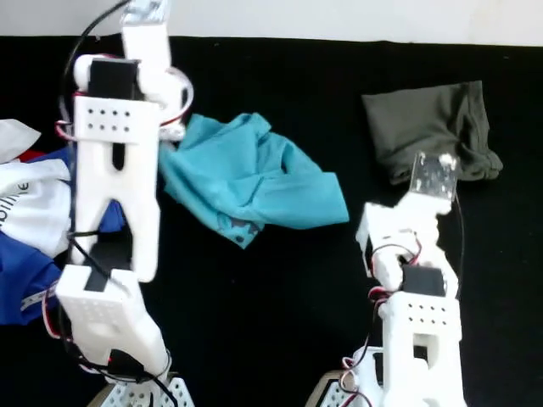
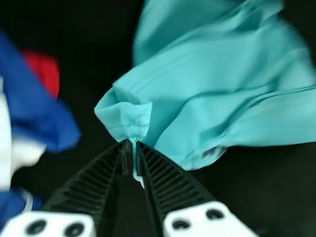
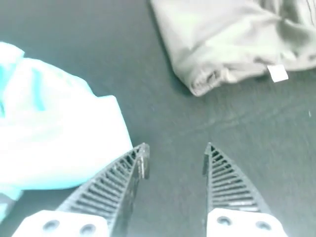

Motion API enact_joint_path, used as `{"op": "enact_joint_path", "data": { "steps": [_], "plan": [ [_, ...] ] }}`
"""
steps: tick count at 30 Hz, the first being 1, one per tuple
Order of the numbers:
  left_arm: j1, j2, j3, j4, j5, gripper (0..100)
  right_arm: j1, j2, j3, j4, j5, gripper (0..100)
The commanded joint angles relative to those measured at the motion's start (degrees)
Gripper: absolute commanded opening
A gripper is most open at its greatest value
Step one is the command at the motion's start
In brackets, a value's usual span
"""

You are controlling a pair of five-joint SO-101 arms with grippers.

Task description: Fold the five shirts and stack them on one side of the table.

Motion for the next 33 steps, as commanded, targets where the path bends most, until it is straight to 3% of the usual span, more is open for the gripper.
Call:
{"op": "enact_joint_path", "data": {
  "steps": [1, 8, 15, 26, 33],
  "plan": [
    [-4.79, -2.51, 11.47, 0.97, -0.53, 1, -1.98, 6.55, -10.33, 3.12, 0.79, 18.7],
    [-9.89, -3.82, 30.64, -1.23, -0.62, 1, -6.11, 31.25, -33.8, 8.04, 0.97, 18.7],
    [-15.69, -4.44, 49.71, -22.86, -0.35, 1, -8.22, 55.16, -48.75, 9.8, 0.7, 18.7],
    [-17.89, -4.53, 67.91, -40.79, -0.26, 1, -13.85, 67.47, -56.48, 15.69, 1.05, 18.7],
    [-17.98, -7.25, 70.99, -43.69, -0.26, 1, -14.02, 72.13, -56.66, 15.43, 1.05, 18.7]
  ]
}}
